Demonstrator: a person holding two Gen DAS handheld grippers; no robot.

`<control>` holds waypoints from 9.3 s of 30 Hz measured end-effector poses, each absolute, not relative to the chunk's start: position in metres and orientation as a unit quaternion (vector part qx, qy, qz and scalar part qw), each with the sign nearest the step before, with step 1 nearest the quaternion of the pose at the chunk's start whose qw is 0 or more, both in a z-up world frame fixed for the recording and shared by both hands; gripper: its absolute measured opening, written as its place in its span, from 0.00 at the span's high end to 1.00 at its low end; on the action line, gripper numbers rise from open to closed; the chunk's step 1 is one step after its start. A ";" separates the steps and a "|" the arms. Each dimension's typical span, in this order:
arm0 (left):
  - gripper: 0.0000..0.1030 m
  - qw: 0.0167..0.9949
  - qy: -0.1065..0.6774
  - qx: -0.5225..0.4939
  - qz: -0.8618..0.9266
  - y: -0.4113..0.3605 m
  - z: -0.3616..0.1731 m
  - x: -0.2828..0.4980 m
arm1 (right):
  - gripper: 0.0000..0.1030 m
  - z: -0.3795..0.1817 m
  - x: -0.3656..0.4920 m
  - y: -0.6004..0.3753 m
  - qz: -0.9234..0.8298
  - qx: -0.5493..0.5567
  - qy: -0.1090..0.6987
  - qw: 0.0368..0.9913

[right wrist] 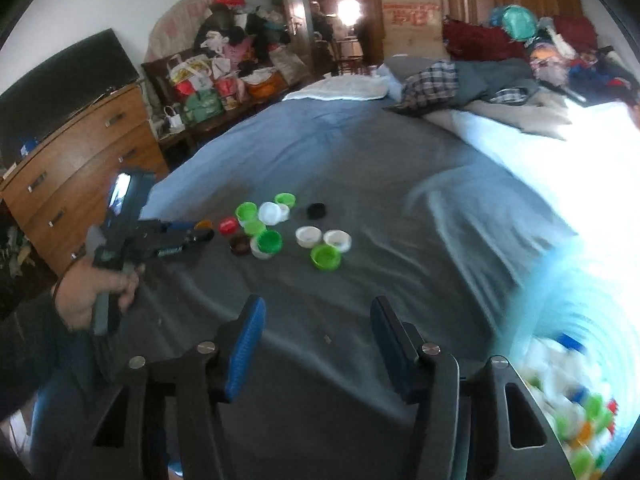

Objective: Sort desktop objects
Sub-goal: 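Grasp the orange cap with the left tool while the right tool grasps a green cap, then carry the orange cap into the basket with the left tool while the right tool drops its green cap, then grasp the brown cap with the left tool while the right tool grasps a green cap, then carry the brown cap into the basket with the left tool while the right tool drops its green cap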

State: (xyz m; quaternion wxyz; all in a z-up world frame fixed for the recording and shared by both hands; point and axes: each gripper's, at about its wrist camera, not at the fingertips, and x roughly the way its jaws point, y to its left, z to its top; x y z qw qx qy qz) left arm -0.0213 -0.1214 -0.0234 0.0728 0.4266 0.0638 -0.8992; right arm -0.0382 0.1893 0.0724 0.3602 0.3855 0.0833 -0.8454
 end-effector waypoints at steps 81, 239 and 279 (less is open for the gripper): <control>0.76 -0.187 -0.095 0.376 -0.903 0.308 0.130 -0.034 | 0.70 0.160 0.020 0.457 -0.932 0.318 -0.024 0.171; 0.76 -0.099 0.005 0.313 -0.945 0.174 0.168 0.029 | 0.69 0.178 0.045 0.364 -0.919 0.282 0.002 0.275; 0.76 -0.117 -0.110 0.365 -0.917 0.280 0.144 -0.007 | 0.68 0.174 0.038 0.437 -0.932 0.303 -0.014 0.197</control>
